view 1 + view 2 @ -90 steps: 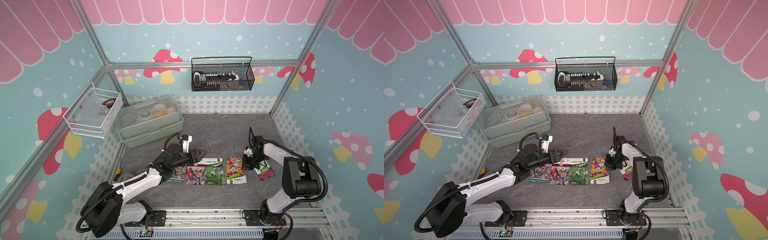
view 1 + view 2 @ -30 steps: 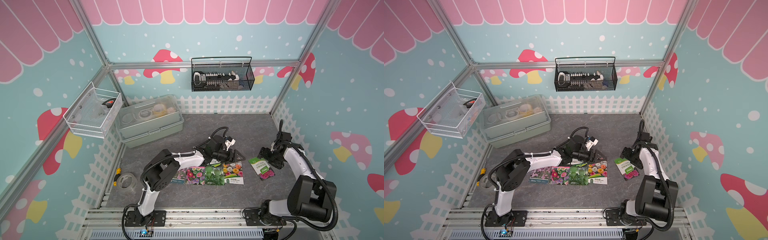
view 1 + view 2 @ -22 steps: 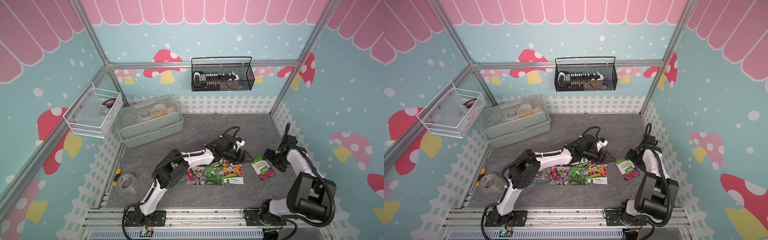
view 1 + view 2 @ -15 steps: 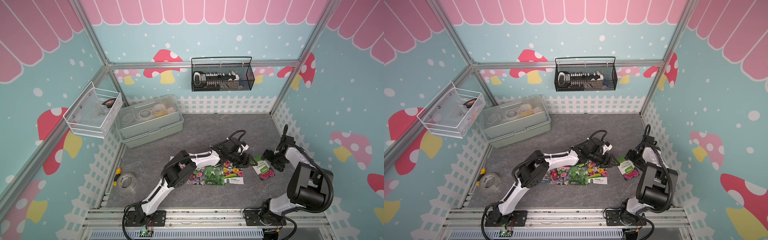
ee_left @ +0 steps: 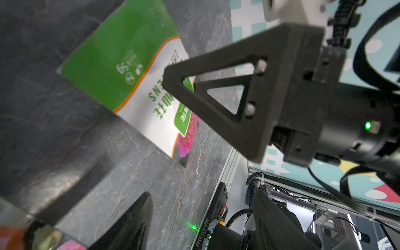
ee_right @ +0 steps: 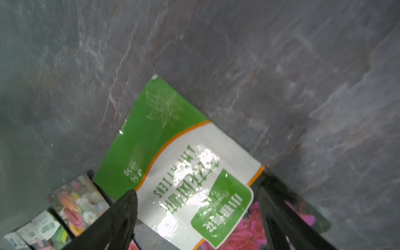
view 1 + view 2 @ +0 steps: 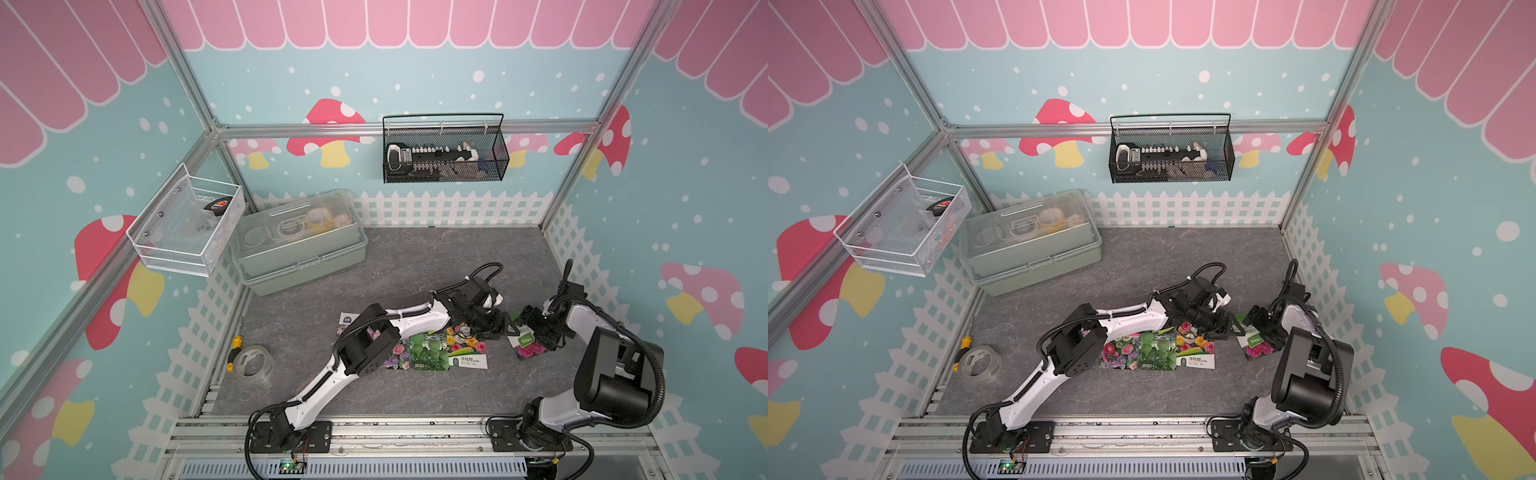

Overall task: Arrange the seed packets in a row
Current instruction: Pick up the seed packet from the center of the board.

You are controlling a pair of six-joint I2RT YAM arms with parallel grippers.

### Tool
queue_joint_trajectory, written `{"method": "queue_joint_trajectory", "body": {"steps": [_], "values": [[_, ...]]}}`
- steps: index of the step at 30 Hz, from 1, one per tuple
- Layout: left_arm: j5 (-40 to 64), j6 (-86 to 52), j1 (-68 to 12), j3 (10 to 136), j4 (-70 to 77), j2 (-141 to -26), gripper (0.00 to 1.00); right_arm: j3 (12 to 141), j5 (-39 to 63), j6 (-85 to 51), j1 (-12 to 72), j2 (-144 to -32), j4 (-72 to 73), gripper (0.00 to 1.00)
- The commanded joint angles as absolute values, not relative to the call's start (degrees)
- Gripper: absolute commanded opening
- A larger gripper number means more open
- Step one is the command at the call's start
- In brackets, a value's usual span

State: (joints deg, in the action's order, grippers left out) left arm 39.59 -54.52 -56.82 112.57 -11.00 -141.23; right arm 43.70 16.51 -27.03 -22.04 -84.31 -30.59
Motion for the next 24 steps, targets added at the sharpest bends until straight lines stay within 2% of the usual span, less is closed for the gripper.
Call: {"method": "queue_joint_trajectory", "body": {"steps": [1, 9, 15, 20, 24], "values": [[38.1, -53.3, -57.5, 113.4, -14.3, -142.3, 0.73, 40.1, 20.4, -28.7, -22.1, -80.1, -33.4, 0.87], [39.1, -54.5, -57.5, 115.6, -13.6, -144.7, 0.73, 44.4, 19.4, -29.4, -22.0, -71.1, -38.4, 0.88], [38.5, -55.5, -57.5, 116.6, -13.4, -145.8, 0.73, 46.6, 13.9, -29.8, -22.1, -74.4, -38.0, 0.88], [38.4, -55.4, -57.9, 118.8, -13.4, -147.4, 0.73, 46.3, 14.2, -30.9, -22.1, -78.8, -31.4, 0.87], [38.6, -55.6, -58.1, 120.5, -13.5, -148.9, 0.73, 46.0, 10.5, -28.9, -22.1, -80.9, -27.8, 0.88]]}}
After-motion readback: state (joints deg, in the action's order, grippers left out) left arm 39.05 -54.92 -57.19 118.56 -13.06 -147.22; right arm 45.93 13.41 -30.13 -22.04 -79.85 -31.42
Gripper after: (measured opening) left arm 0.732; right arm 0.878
